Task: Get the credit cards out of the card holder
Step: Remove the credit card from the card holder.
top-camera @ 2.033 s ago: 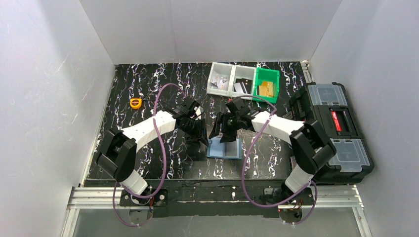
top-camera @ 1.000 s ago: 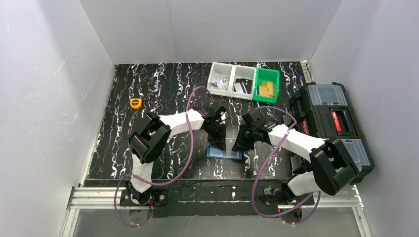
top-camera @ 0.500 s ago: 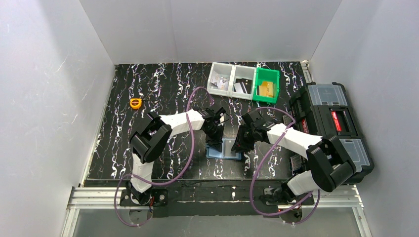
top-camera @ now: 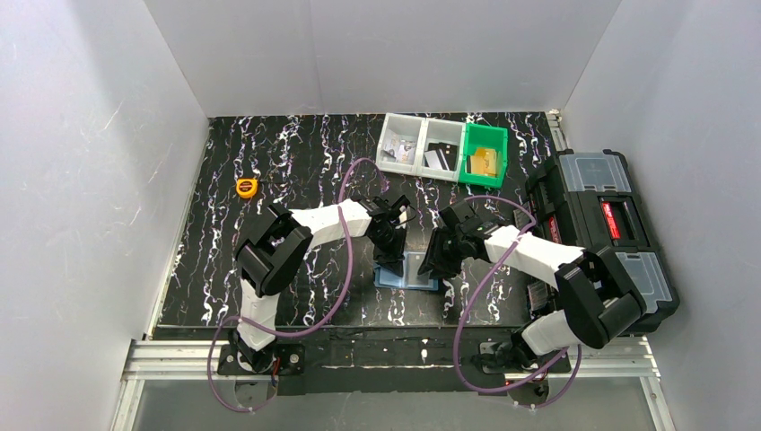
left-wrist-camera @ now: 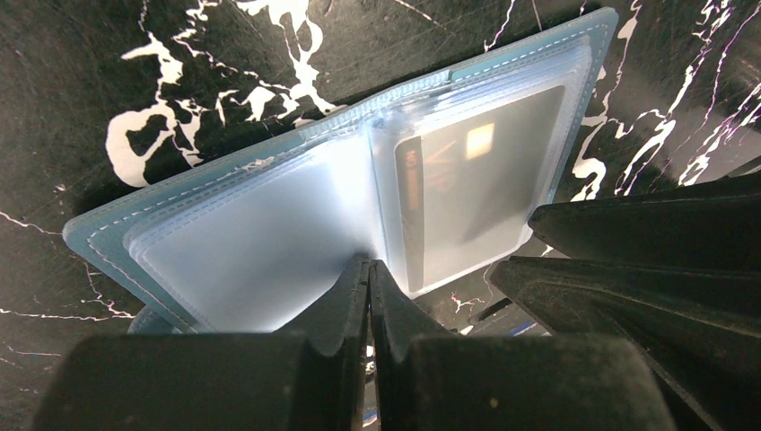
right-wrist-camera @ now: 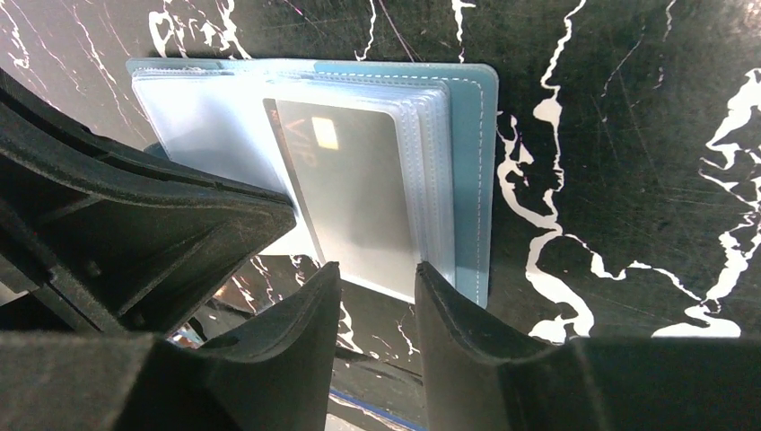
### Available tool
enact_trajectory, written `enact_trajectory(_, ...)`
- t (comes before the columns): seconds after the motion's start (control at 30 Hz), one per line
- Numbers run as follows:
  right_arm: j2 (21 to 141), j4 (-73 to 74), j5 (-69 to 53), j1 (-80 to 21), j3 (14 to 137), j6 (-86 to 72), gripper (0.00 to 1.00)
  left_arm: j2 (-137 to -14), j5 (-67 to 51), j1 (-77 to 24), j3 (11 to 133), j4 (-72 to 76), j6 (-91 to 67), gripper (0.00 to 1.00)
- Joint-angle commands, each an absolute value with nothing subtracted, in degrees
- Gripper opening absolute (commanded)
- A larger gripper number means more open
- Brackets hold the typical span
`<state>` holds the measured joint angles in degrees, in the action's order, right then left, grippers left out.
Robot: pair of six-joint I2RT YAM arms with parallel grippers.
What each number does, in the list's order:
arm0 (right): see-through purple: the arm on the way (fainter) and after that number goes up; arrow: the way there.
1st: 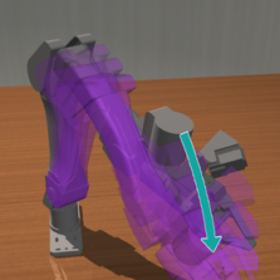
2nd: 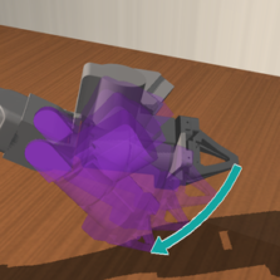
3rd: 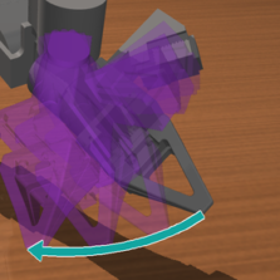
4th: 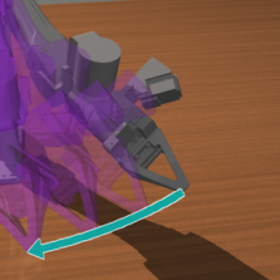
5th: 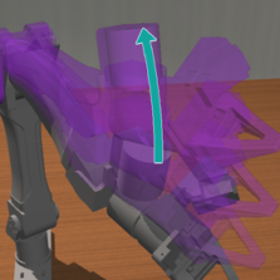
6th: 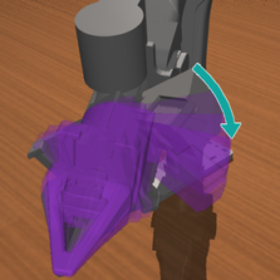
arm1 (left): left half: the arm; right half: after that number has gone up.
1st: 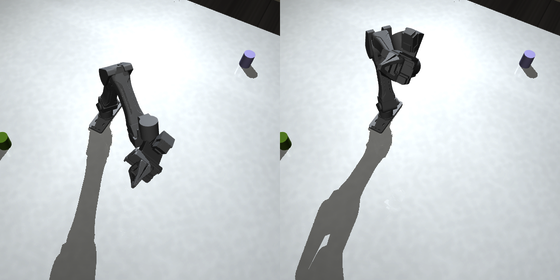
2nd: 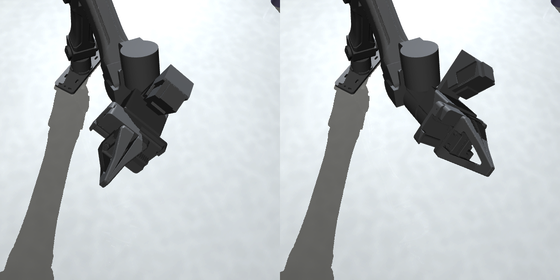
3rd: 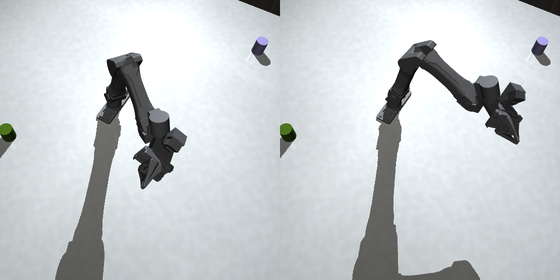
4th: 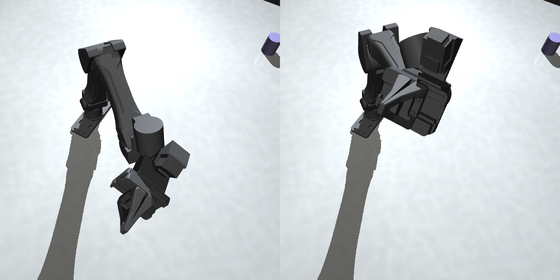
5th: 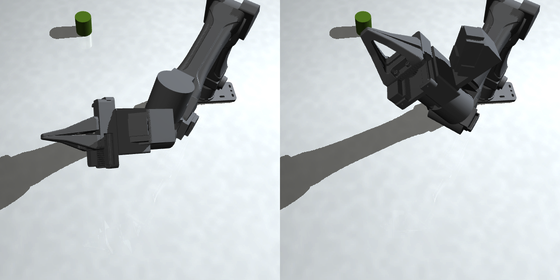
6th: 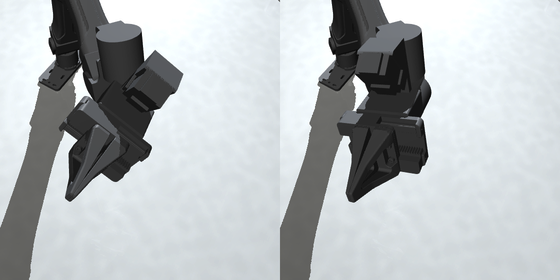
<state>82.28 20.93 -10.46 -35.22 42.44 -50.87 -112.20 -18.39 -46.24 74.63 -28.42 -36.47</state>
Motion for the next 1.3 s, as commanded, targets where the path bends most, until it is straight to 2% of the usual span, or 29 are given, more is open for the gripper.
enact_trajectory(0.0,83.4,19.9,-10.3,-34.9,42.4,-50.7,0.44,-112.8,-16.1,-46.3,72.9,-31.4,-35.8,0.00)
enact_trajectory(0.27,83.8,20.1,-10.2,-34.9,42.6,-50.5,0.51,-112.8,-16.1,-46.3,72.7,-31.4,-35.9,0.00)
enact_trajectory(1.27,87.7,15.4,-16.6,-35.8,45.0,-51.9,0.55,-112.6,-16.7,-46.3,72.3,-30.8,-36.0,0.00)
